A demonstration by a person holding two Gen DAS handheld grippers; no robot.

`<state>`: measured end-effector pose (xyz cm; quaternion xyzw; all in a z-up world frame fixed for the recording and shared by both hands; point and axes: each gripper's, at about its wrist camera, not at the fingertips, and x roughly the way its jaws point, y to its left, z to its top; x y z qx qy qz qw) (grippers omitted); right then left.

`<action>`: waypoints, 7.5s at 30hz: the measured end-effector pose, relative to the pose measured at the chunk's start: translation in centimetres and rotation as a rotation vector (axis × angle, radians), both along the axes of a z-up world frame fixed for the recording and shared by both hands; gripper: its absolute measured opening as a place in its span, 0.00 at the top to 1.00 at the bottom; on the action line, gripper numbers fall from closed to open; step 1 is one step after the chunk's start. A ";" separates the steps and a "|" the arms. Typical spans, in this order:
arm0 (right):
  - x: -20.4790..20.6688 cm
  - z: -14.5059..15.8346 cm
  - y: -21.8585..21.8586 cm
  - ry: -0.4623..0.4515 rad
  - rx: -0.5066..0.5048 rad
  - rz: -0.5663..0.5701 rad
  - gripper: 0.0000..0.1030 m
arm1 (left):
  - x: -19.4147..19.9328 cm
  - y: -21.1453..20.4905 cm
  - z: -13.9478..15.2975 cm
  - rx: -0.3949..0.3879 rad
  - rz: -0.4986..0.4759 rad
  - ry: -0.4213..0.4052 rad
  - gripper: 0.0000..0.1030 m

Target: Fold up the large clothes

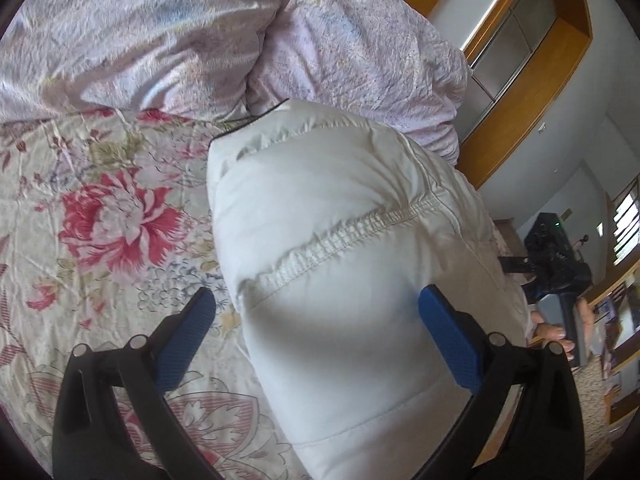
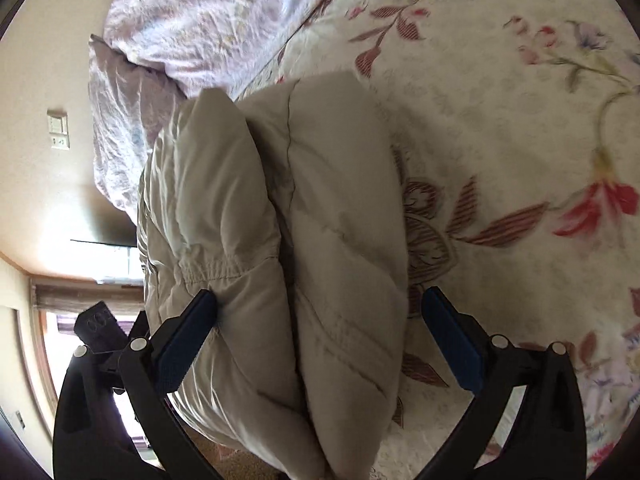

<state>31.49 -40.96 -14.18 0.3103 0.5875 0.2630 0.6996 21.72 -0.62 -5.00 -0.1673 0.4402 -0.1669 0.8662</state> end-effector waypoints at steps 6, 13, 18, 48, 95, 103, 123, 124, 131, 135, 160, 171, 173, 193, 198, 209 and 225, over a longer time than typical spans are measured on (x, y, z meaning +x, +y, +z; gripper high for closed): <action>0.8 -0.5 1.5 0.004 0.032 0.057 0.01 | 1.1 1.2 -1.7 -0.154 -0.013 0.080 0.02; 0.8 -0.4 5.4 -0.030 0.037 0.201 0.01 | 1.6 1.7 -3.0 -0.241 -0.020 0.127 0.02; 0.9 -0.7 5.3 -0.022 0.054 0.184 0.01 | 1.8 1.5 -2.8 -0.205 -0.036 0.121 0.02; -0.7 -2.2 2.1 -0.117 0.109 0.178 0.01 | 1.8 2.4 -6.2 -0.484 0.006 0.181 0.02; 11.1 -1.6 19.1 -0.217 0.109 0.225 0.24 | 7.2 17.1 -4.2 -0.226 0.294 -0.048 0.14; 7.5 2.1 16.6 -0.372 -0.154 0.144 0.05 | 5.0 15.9 0.6 0.042 0.309 -0.139 0.09; 2.8 10.1 24.3 -0.827 -0.458 0.064 0.41 | 4.2 10.4 4.0 0.428 0.330 -0.188 0.02; 2.9 10.1 24.7 -0.837 -0.471 0.064 0.42 | 4.3 10.4 3.9 0.429 0.335 -0.187 0.02; 4.6 8.3 25.8 -0.861 -0.566 0.044 0.44 | 5.8 11.0 2.1 0.382 0.336 -0.158 0.02; 5.7 5.9 25.5 -0.827 -0.595 0.040 0.43 | 6.6 11.1 1.1 0.332 0.322 -0.161 0.02; 8.3 1.3 24.7 -0.725 -0.552 0.017 0.29 | 8.7 9.4 -1.7 0.418 0.341 -0.186 0.02; 9.9 5.5 25.6 -0.750 -0.545 -0.032 0.35 | 10.8 11.9 1.1 0.419 0.406 -0.168 0.02; 10.4 4.3 26.2 -0.727 -0.554 -0.020 0.35 | 11.2 11.9 0.6 0.404 0.399 -0.168 0.02; 11.0 1.0 25.9 -0.740 -0.544 -0.079 0.25 | 11.2 11.3 -0.9 0.407 0.399 -0.201 0.02; 5.8 2.3 23.0 -0.759 -0.424 -0.067 0.26 | 6.1 11.6 0.5 0.312 0.348 -0.202 0.02; 3.5 0.0 22.4 -0.646 -0.400 -0.006 0.22 | -1.1 9.7 0.7 0.379 0.319 -0.207 0.02; -6.4 4.6 19.3 -0.688 -0.484 -0.087 0.01 | -9.0 8.3 1.5 0.337 0.388 -0.171 0.02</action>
